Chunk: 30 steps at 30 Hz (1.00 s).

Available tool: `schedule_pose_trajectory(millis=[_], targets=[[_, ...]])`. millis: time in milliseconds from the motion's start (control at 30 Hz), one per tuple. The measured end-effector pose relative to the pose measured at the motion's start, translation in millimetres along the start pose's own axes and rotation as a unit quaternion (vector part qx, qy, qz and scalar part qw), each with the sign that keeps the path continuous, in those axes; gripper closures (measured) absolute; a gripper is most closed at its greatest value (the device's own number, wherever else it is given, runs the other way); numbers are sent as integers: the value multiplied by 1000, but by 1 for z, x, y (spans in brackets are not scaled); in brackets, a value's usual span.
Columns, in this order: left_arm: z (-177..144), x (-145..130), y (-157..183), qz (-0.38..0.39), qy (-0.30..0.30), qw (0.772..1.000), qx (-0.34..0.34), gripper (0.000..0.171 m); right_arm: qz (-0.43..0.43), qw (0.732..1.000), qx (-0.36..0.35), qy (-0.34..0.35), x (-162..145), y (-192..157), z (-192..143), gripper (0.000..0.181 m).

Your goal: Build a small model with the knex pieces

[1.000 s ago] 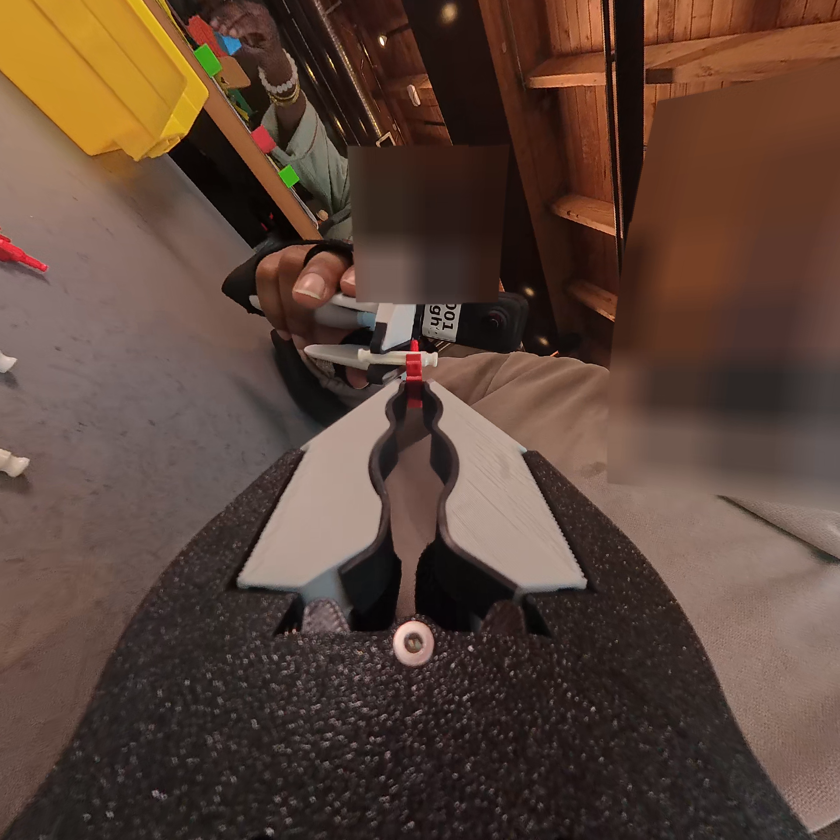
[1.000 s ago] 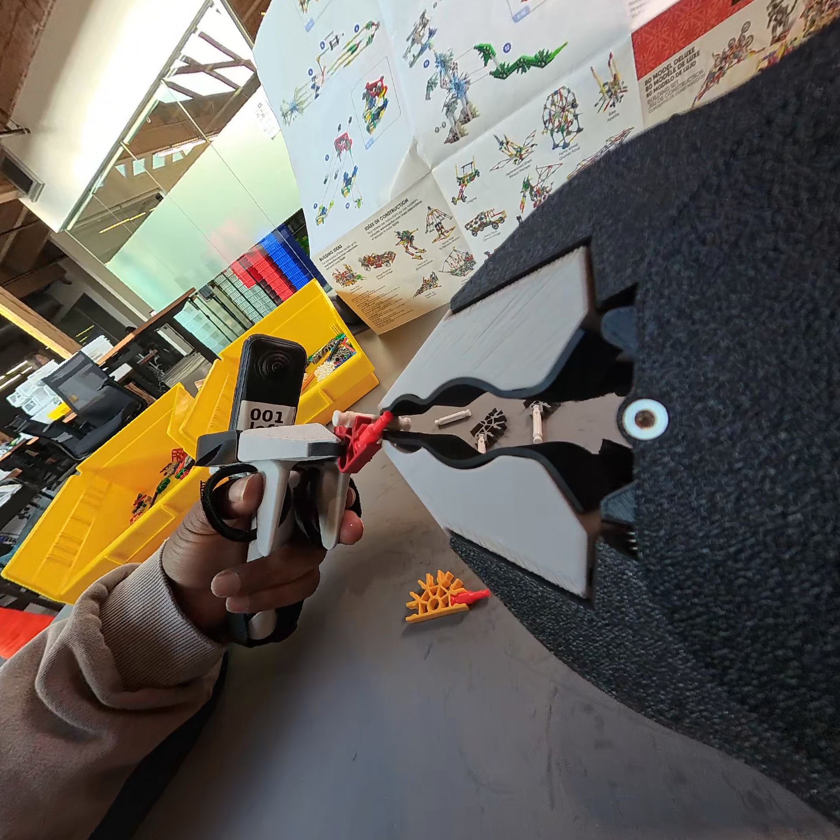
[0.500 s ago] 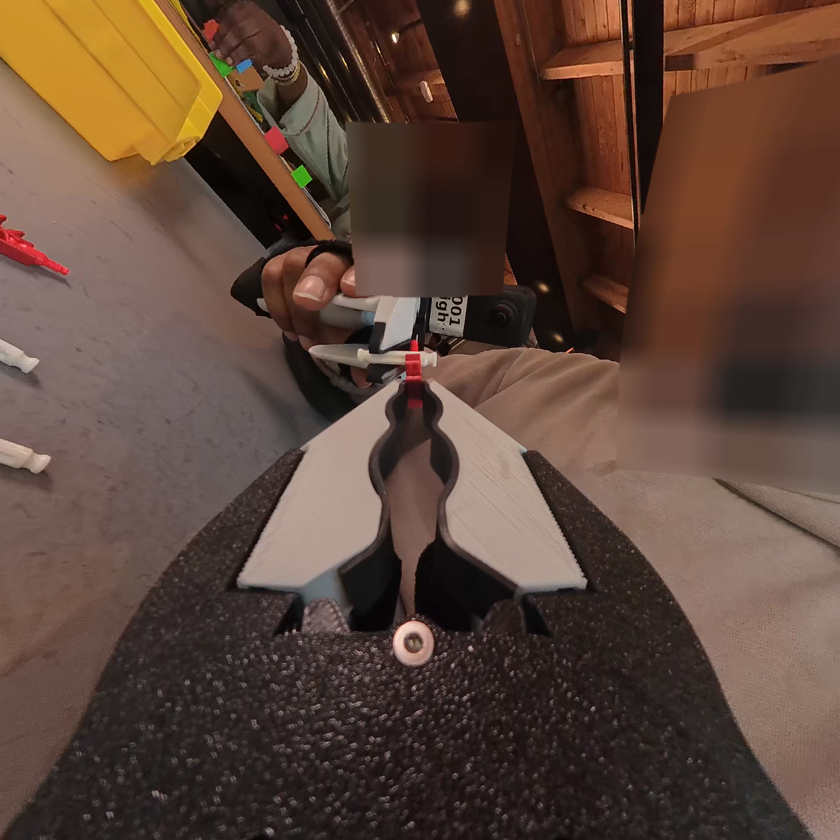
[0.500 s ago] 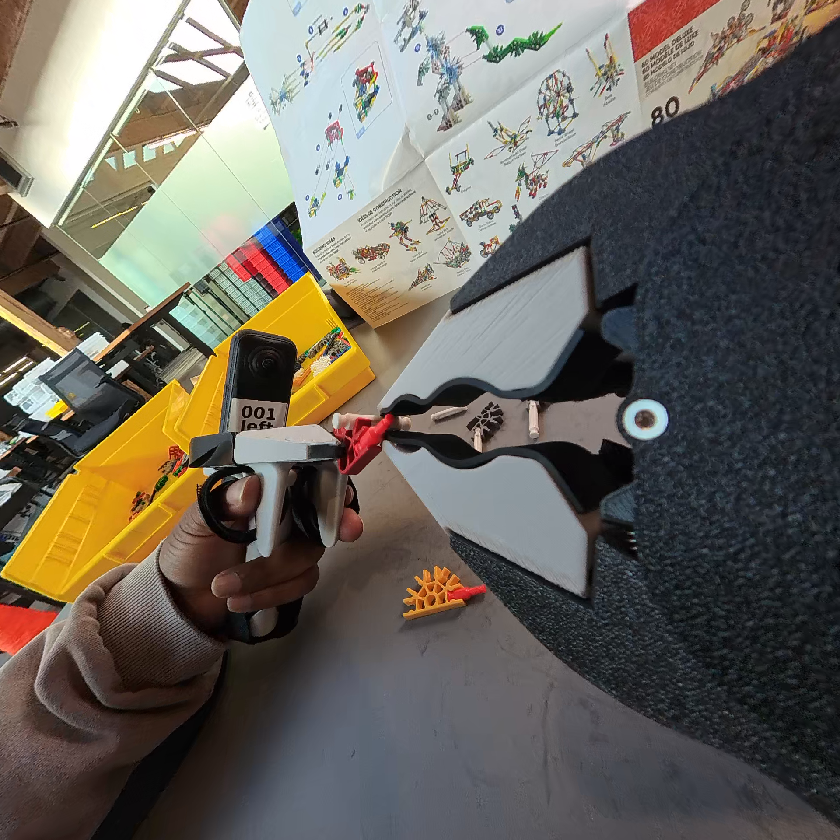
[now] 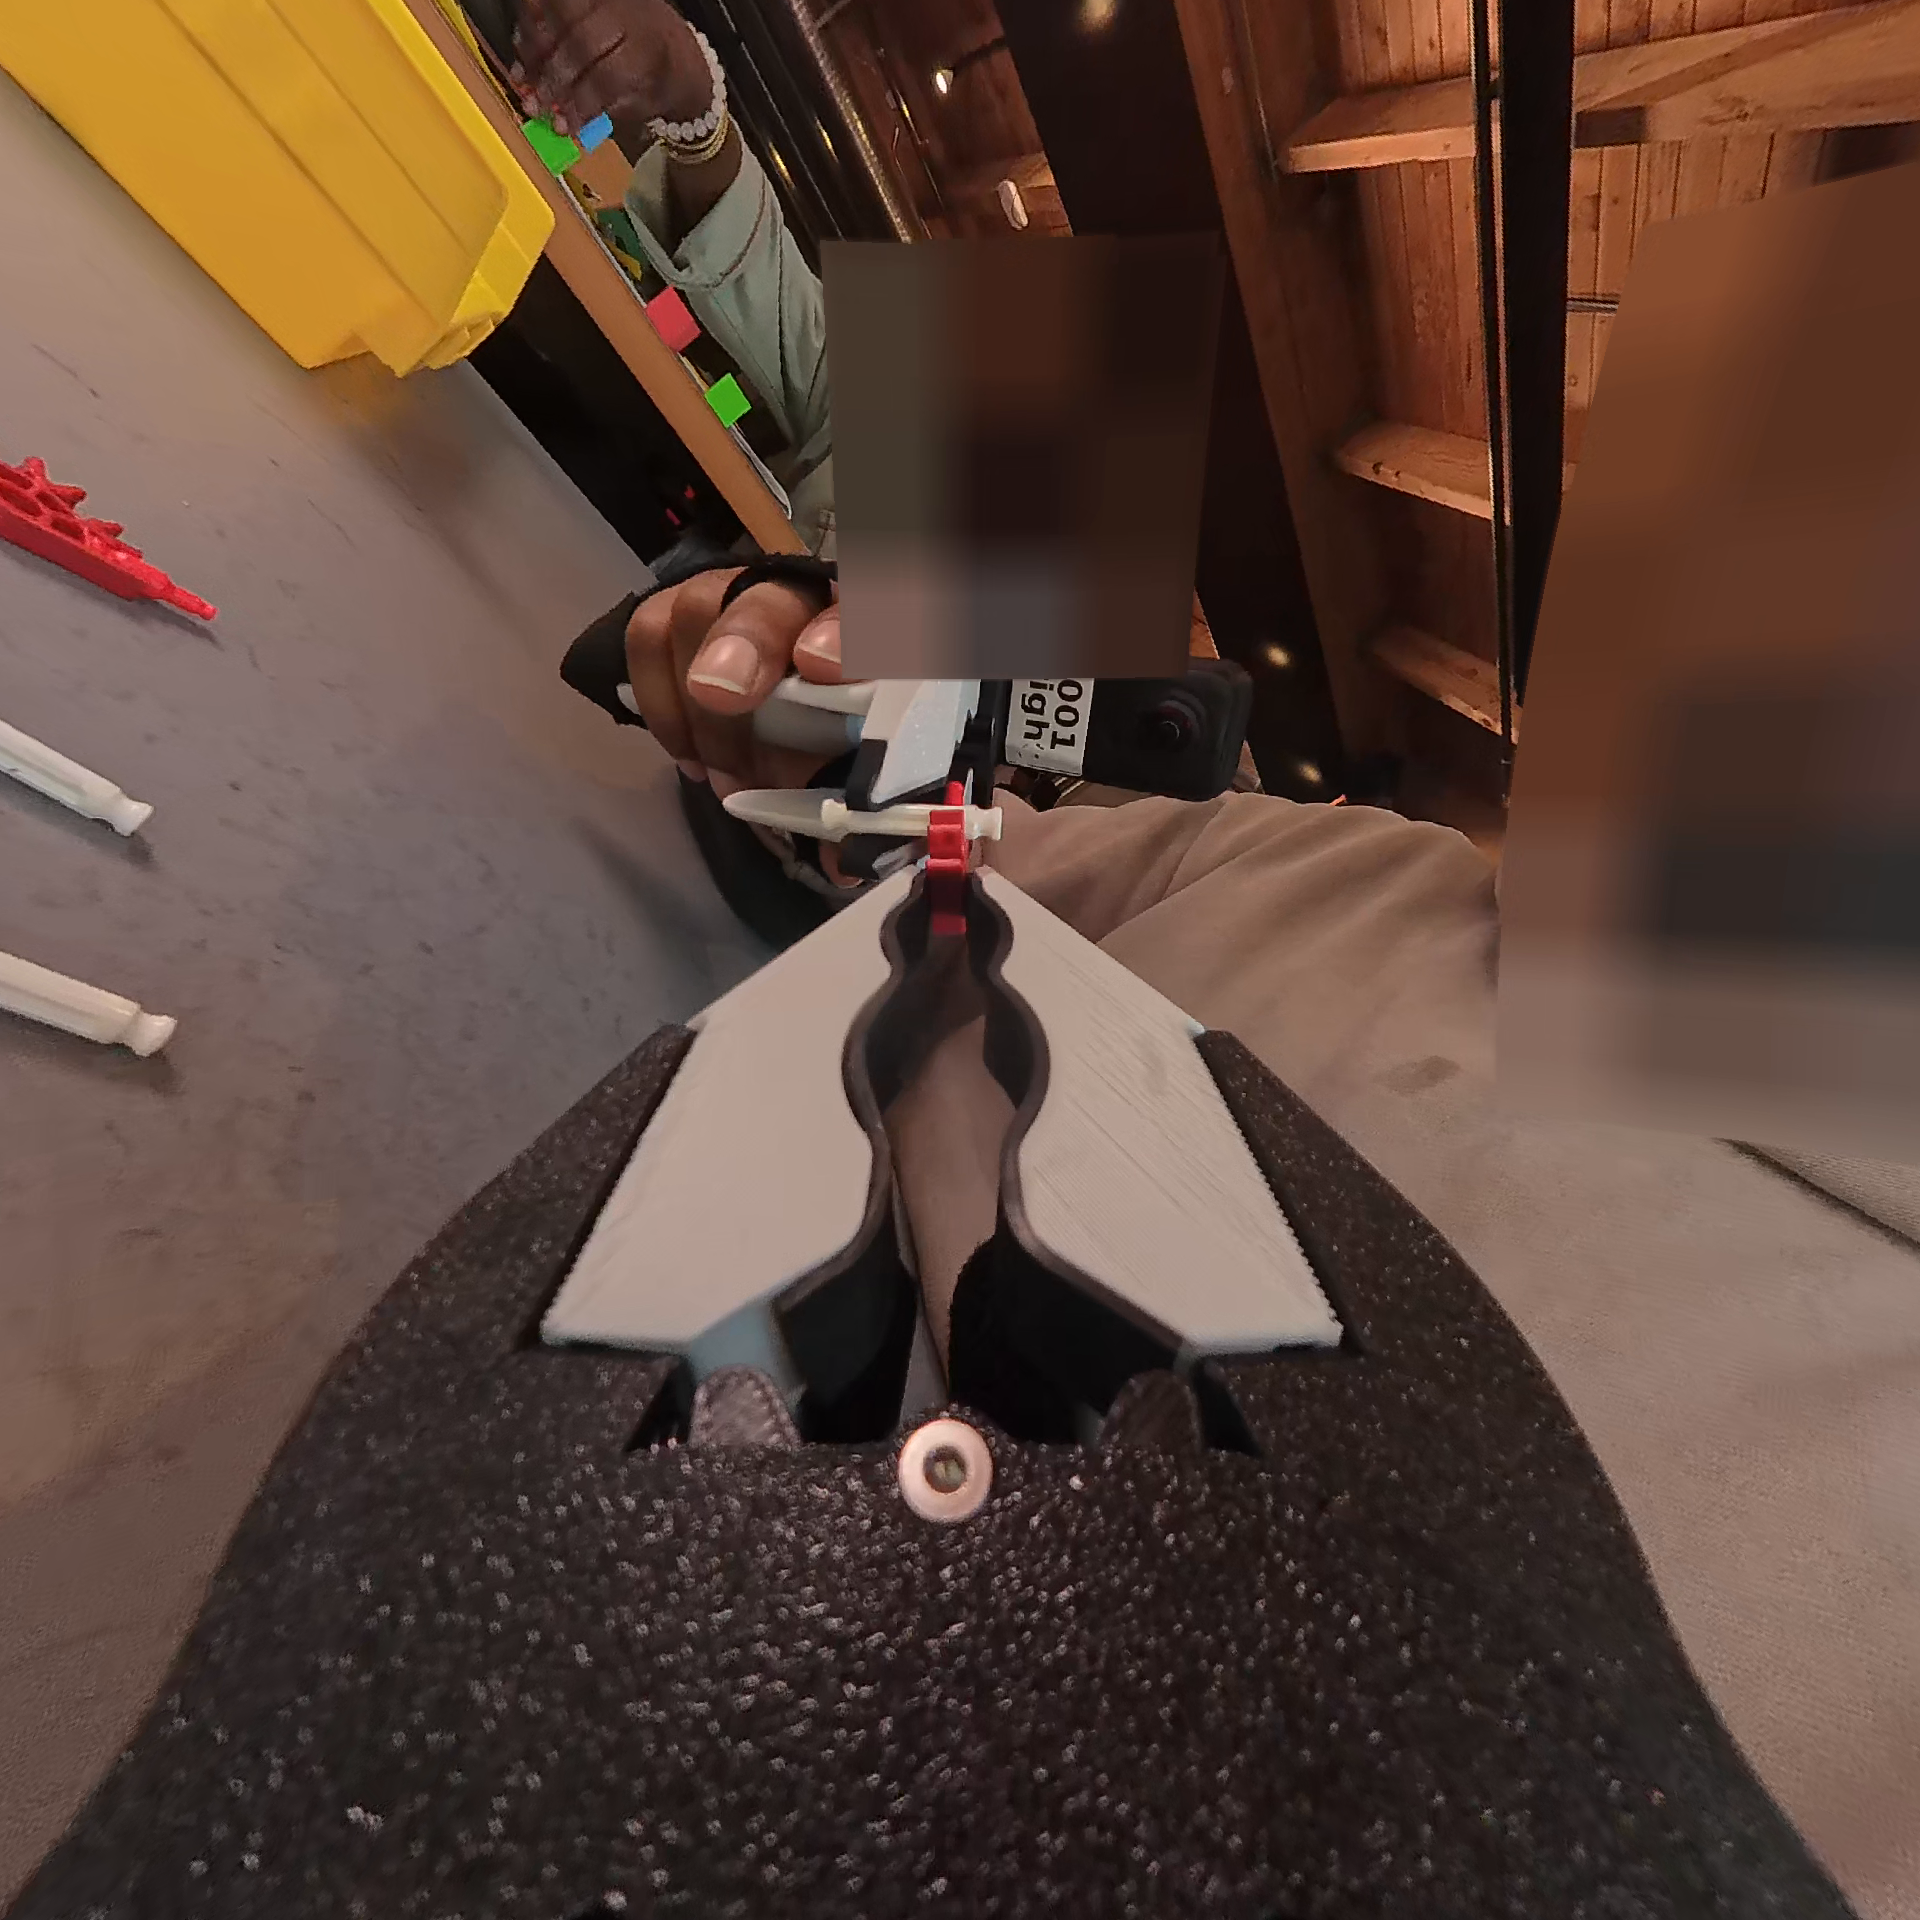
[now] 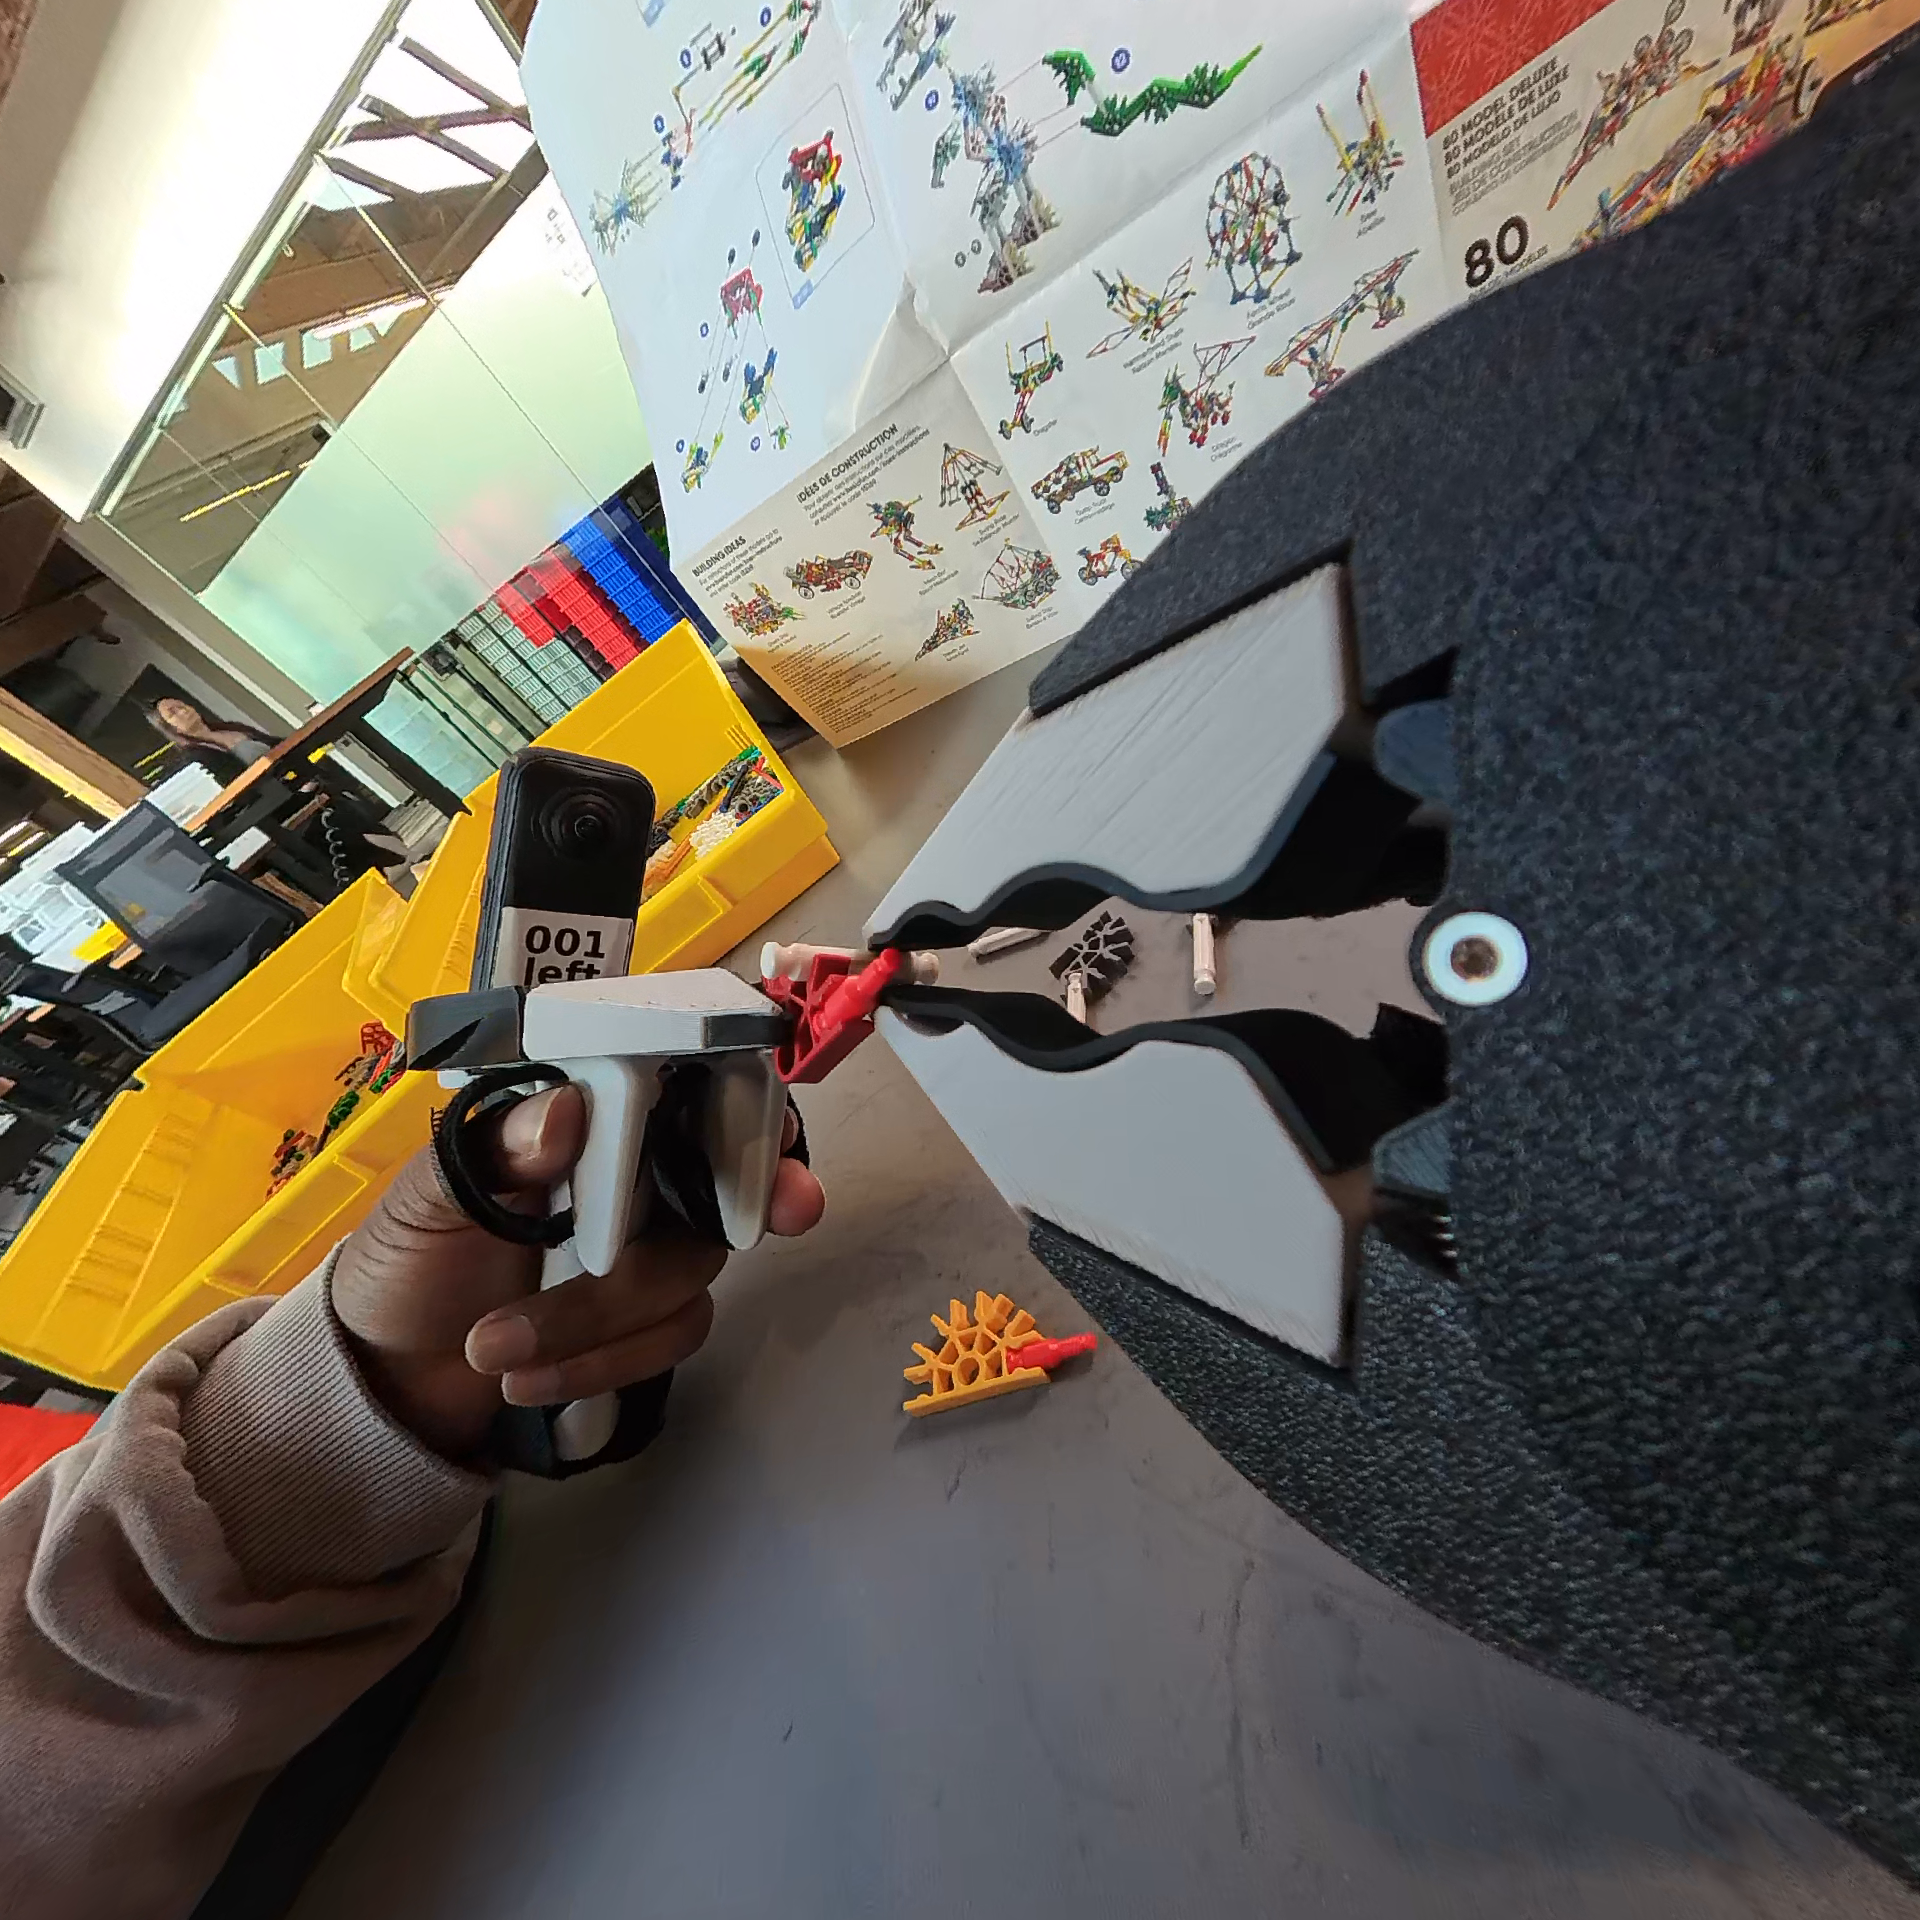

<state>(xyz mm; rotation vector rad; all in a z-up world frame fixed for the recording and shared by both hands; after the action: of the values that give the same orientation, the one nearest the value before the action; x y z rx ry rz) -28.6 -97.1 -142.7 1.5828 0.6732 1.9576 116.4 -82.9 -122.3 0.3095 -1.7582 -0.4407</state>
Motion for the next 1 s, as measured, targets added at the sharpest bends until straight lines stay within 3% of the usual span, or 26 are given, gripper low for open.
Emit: schedule_pose_trajectory(millis=[567,1000], targets=[[-2,-2,-6,-1,-2,1000,17,166,-5,1000,-13,-17,-8,-1,3,178],[-3,-1,-6,18,-11,999,40,166,53,999,4,-11,-12,2,4,177]])
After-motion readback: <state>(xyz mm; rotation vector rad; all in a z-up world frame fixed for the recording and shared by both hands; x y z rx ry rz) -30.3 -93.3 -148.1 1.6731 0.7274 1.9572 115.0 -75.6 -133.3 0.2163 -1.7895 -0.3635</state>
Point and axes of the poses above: each gripper's, where its closed fingertips meet, z out along the fingers, x out of its top, y = z × x across the jaws, the point moved 8 cm from there along -z, back along the fingers, and after that the axes turned 13 degrees about z, right-handed, at the moved point
